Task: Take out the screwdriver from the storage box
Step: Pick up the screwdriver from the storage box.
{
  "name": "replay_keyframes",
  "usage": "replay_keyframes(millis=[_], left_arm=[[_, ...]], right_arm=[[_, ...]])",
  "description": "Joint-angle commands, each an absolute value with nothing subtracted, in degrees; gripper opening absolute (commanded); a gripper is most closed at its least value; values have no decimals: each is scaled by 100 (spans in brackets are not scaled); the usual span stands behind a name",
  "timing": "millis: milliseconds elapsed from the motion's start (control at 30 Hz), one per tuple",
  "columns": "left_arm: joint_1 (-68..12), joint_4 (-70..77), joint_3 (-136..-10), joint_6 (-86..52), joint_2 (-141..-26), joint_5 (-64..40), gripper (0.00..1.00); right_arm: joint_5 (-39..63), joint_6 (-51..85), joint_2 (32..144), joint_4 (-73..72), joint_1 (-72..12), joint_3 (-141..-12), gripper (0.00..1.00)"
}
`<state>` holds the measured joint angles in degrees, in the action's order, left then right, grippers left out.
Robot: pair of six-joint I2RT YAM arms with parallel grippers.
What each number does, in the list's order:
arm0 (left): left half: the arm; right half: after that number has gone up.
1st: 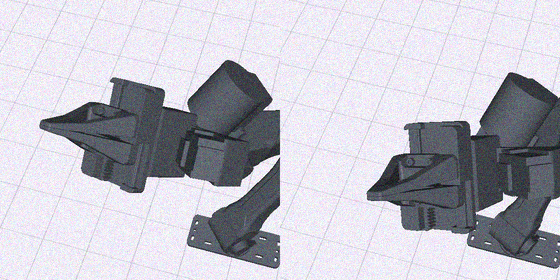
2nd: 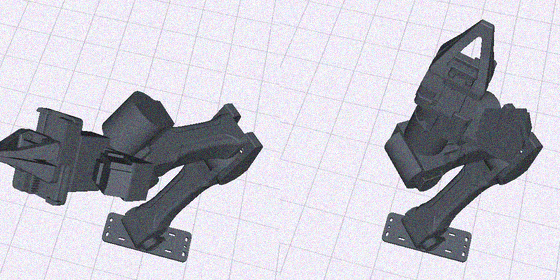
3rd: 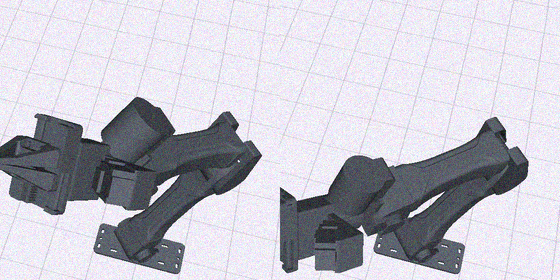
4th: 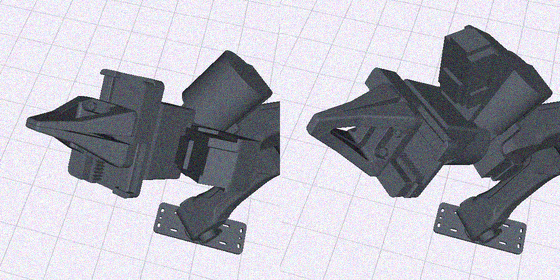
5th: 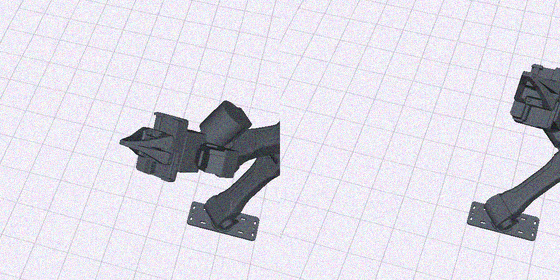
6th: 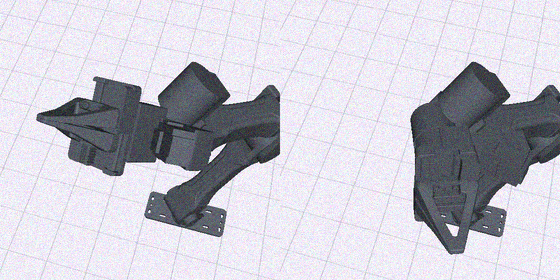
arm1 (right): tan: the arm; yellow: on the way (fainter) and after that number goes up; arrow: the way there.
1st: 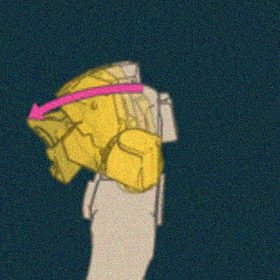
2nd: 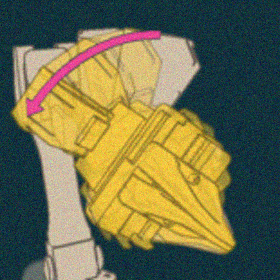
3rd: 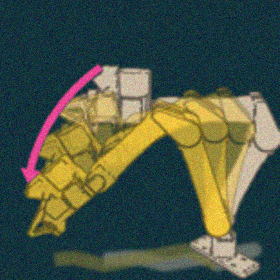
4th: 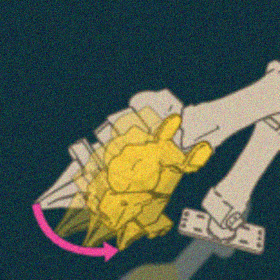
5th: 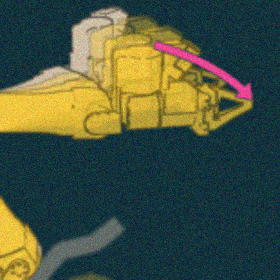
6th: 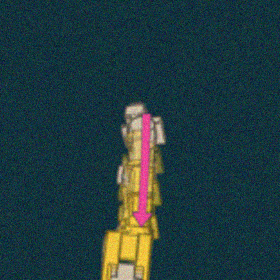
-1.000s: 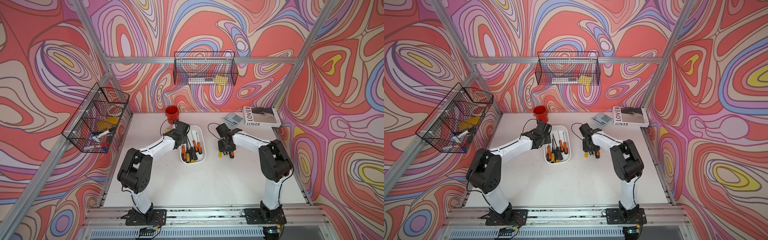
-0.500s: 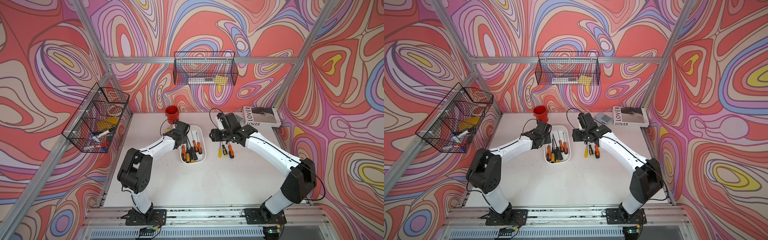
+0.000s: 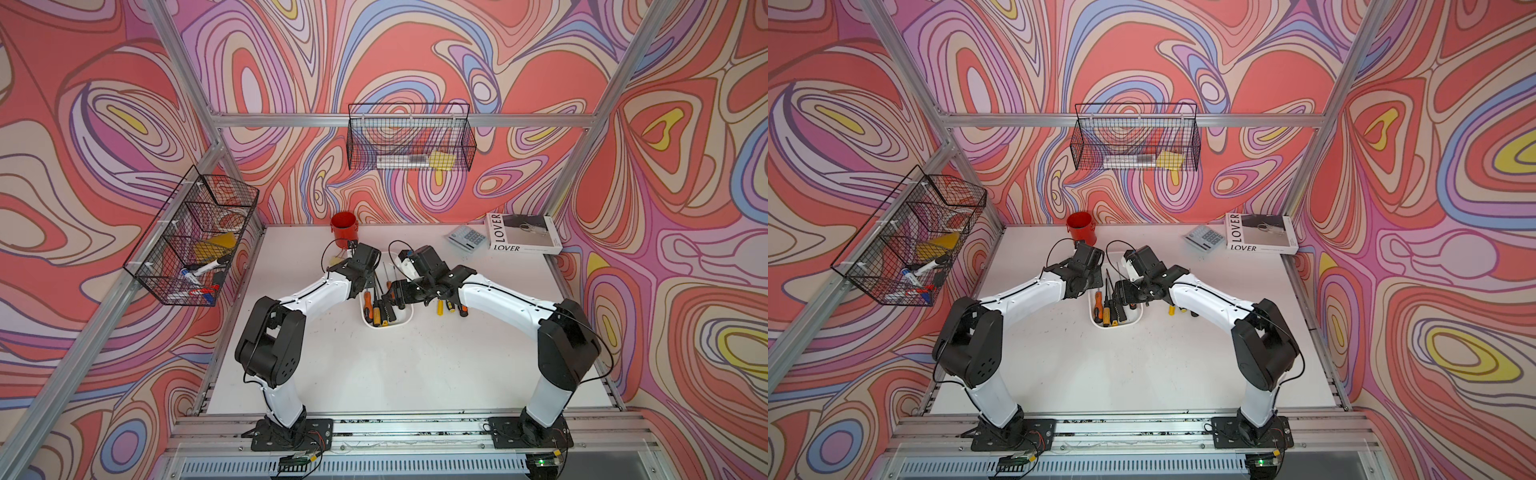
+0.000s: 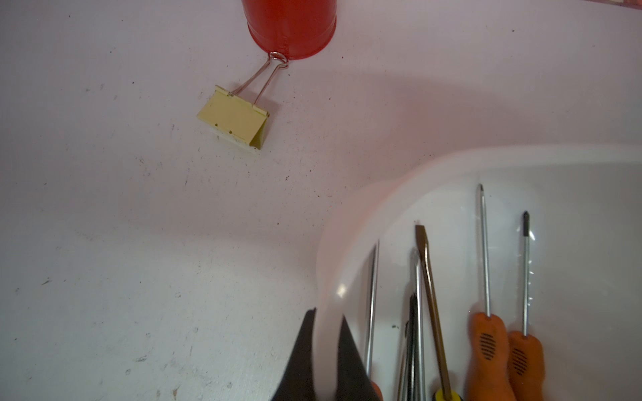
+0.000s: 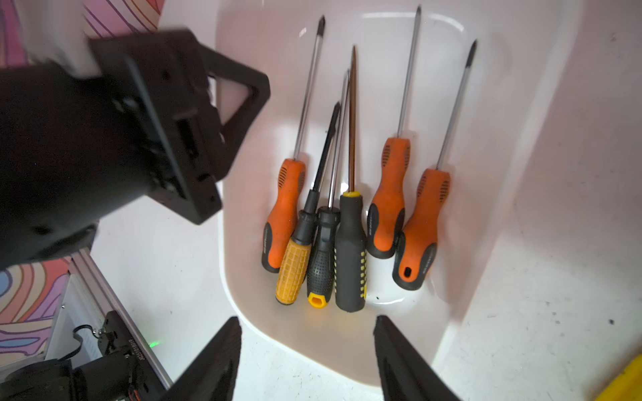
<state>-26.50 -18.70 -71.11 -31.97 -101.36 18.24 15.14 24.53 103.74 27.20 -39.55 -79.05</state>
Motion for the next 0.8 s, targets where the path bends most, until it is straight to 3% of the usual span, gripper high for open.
replay_keyframes(millis=[0, 767], left_arm=[[-2670, -1874, -7138, -3241, -9883, 1960, 0], [-2664, -1859, -7128, -3216, -9888, 2022, 0]], right_arm=[[1507, 2559, 10620, 2704, -4048, -8110, 64], [649, 2576, 11760, 3528, -4295, -8696, 56]])
